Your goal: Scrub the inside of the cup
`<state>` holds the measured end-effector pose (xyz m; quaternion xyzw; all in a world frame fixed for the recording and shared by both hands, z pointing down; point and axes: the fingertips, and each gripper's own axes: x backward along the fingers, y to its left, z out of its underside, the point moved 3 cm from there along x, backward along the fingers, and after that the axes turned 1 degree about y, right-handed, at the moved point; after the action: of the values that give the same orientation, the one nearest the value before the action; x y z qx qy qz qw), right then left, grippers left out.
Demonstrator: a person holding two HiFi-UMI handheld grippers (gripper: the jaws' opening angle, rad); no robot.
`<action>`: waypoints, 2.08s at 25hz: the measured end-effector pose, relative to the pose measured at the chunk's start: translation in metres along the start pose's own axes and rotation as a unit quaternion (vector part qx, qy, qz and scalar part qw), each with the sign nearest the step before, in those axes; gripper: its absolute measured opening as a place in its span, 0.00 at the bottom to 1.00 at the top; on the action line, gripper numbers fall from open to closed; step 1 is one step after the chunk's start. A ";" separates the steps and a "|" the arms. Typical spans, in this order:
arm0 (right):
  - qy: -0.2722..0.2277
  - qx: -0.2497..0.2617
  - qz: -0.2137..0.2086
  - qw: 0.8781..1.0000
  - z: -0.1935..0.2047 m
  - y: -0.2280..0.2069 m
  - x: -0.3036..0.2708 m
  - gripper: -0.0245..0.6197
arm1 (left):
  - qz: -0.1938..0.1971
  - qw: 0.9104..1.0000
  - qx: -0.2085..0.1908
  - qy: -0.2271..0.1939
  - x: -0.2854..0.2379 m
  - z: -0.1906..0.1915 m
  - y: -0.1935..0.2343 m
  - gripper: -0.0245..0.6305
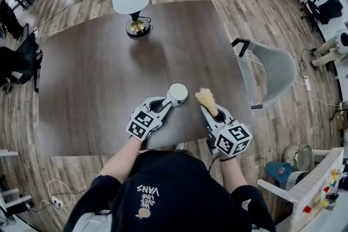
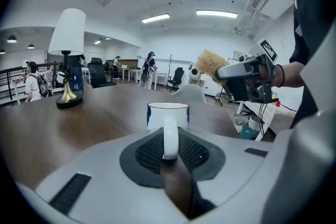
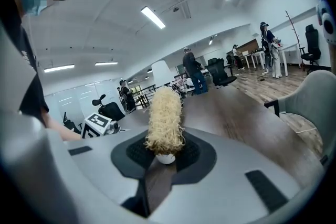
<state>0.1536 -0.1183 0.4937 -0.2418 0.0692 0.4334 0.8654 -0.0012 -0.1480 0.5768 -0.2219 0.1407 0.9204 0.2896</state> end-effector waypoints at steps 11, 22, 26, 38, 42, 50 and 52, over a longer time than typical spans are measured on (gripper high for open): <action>-0.003 -0.012 0.008 1.000 0.006 0.001 0.007 0.15 | -0.002 0.999 0.012 -0.046 -0.001 0.008 0.006 0.14; 0.000 -0.010 0.015 1.000 0.007 0.003 0.010 0.15 | -0.013 0.998 0.009 -0.062 -0.010 0.010 0.012 0.14; 0.004 -0.010 0.018 1.000 0.008 0.004 0.010 0.15 | -0.010 0.998 0.007 -0.055 -0.014 0.018 0.010 0.14; 0.009 -0.008 0.012 1.000 0.010 0.007 0.003 0.15 | -0.002 0.999 0.018 -0.050 -0.016 0.018 0.008 0.14; 0.008 -0.006 0.006 1.000 0.008 0.011 -0.001 0.15 | -0.001 0.999 0.014 -0.051 -0.011 0.016 0.007 0.15; 0.005 -0.001 0.000 1.000 0.001 0.014 -0.006 0.15 | -0.001 0.997 -0.010 -0.074 0.013 -0.009 0.001 0.22; 0.003 0.000 -0.002 1.000 0.000 0.015 -0.007 0.15 | -0.004 0.996 -0.013 -0.084 0.020 -0.016 -0.001 0.22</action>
<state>0.1372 -0.1153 0.4909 -0.2430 0.0716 0.4309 0.8661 -0.0103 -0.1442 0.5528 -0.1482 0.1029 0.9365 0.3008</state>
